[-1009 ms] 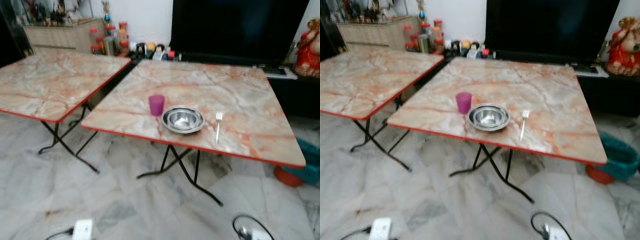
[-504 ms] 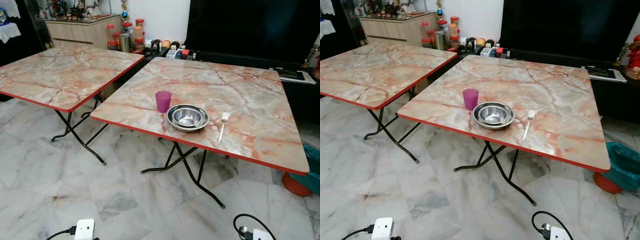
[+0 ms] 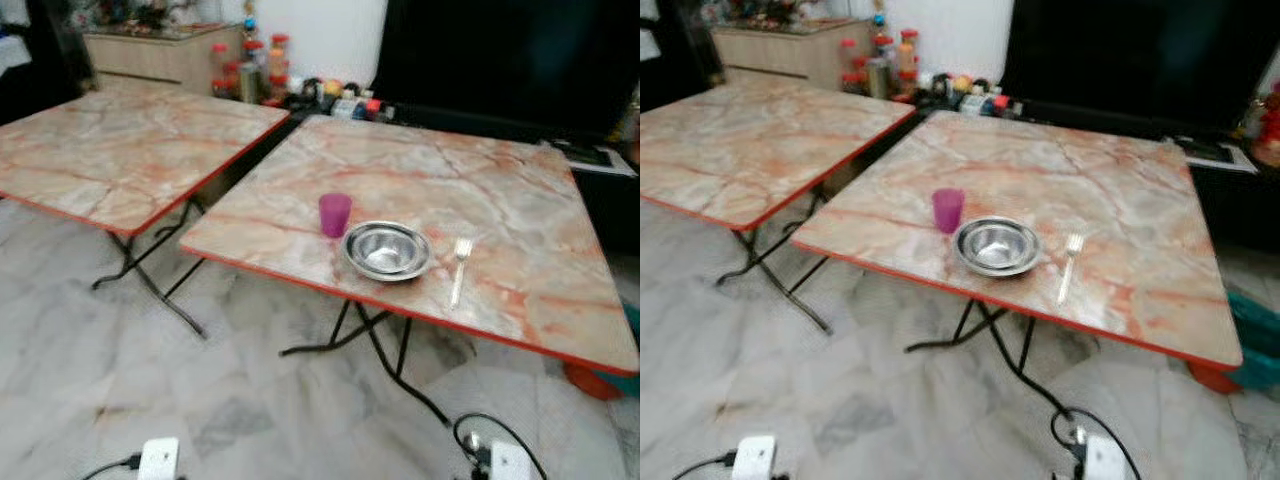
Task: Setting the table
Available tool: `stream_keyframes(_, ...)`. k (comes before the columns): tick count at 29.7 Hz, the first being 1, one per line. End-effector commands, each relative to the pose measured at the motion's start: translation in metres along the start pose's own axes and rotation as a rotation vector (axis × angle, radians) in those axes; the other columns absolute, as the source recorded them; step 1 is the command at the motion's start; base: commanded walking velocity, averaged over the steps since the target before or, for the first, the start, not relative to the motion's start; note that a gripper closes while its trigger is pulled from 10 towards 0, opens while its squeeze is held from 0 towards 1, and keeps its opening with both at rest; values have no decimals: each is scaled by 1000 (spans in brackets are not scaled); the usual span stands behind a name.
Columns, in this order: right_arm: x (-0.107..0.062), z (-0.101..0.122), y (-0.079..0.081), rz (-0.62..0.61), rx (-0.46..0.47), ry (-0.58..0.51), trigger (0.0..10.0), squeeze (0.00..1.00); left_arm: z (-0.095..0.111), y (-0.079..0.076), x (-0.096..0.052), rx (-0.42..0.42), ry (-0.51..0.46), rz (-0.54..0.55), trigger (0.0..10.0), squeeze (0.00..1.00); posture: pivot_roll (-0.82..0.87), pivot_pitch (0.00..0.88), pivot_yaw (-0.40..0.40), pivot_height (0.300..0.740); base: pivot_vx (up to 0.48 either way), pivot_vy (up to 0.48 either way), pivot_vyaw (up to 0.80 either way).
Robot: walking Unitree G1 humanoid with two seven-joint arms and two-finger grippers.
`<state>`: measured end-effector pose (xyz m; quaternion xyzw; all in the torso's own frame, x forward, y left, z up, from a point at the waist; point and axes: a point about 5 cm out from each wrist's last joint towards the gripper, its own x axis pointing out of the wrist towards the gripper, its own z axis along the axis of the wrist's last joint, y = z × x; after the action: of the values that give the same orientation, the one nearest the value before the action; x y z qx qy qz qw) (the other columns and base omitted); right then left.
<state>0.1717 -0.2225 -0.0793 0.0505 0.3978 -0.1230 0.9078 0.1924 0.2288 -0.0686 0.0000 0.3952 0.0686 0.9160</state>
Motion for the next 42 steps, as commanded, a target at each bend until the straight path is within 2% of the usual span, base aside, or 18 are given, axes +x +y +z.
stream_keyframes(1, 0, 1, -8, -23, -12, 3, 10000, 0, -2, -7, 0, -17, 9, -14, 10000, 0, -46, 0, -42, 740, 356, 0, 0)
stream_keyframes(7, -1, 0, -9, -14, -40, 0, 10000, 0, -4, -8, 0, -5, 18, -13, 10000, 0, -48, 0, -41, 740, 101, 0, 0)
stream_keyframes(13, -4, -1, -4, 71, -116, -46, 10000, 0, -4, -9, 0, -17, 18, -19, 10000, 0, -54, 0, -42, 740, 0, 0, 0)
stream_keyframes(17, -5, -1, -4, 92, -128, -57, 10000, 0, -4, -9, 0, -16, 18, -20, 10000, 0, -54, 0, -42, 740, 0, 0, 0)
stream_keyframes(18, -7, 1, 0, 175, -162, -93, 10000, 0, -4, -10, 0, -17, 19, -21, 10000, 0, -71, 3, -40, 740, 0, 0, 0)
stream_keyframes(19, -12, 5, 14, 392, -220, -160, 10000, 0, -4, -11, 0, -16, 20, -26, 10000, 0, -78, 5, -38, 740, 0, 0, 0)
stream_keyframes(20, -12, 5, 14, 392, -220, -160, 10000, 0, -4, -11, 0, -16, 20, -26, 10000, 0, -78, 5, -38, 740, 0, 0, 0)
stream_keyframes(21, -17, 11, 24, 540, -243, -206, 10000, 0, -4, -12, 0, -15, 21, -29, 10000, 0, -79, 4, -38, 740, 0, 0, 0)
stream_keyframes(26, -25, 27, 42, 745, -294, -259, 10000, 0, -3, -14, 1, -15, 20, -34, 10000, 0, -75, 3, -44, 740, 0, 0, 0)
stream_keyframes(27, -25, 27, 42, 745, -294, -259, 10000, 0, -3, -14, 1, -15, 20, -34, 10000, 0, -75, 3, -44, 740, 0, 0, 0)
stream_keyframes(29, -29, 50, 58, 814, -322, -347, 10000, 0, -4, -14, 1, -17, 20, -34, 10000, 0, -76, 2, -44, 740, 0, 0, 0)
stream_keyframes(30, -29, 50, 58, 814, -322, -347, 10000, 0, -4, -14, 1, -17, 20, -34, 10000, 0, -76, 2, -44, 740, 0, 0, 0)
stream_keyframes(31, -32, 62, 66, 852, -300, -392, 10000, 0, -4, -13, 1, -19, 21, -32, 10000, 0, -74, 2, -45, 740, 0, 0, 0)
stream_keyframes(33, -35, 67, 70, 878, -288, -411, 10000, 0, -5, -13, 0, -20, 22, -31, 10000, 0, -74, 2, -45, 740, 0, 0, 0)
stream_keyframes(37, -54, 102, 89, 996, -231, -564, 10000, 0, -8, -11, -1, -21, 32, -23, 10000, 0, -70, 0, -45, 740, 0, 0, 0)
stream_keyframes(38, -59, 114, 92, 990, -220, -618, 10000, 0, -9, -10, -1, -22, 33, -22, 10000, 0, -70, 0, -45, 740, 0, 0, 0)
stream_keyframes(40, -60, 118, 93, 981, -212, -638, 10000, 0, -9, -10, -1, -22, 34, -21, 10000, 0, -70, 0, -45, 740, 0, 0, 0)
stream_keyframes(42, -66, 138, 93, 947, -161, -713, 10000, 0, -9, -10, -1, -23, 32, -21, 10000, 0, -69, 1, -44, 740, 0, 0, 0)
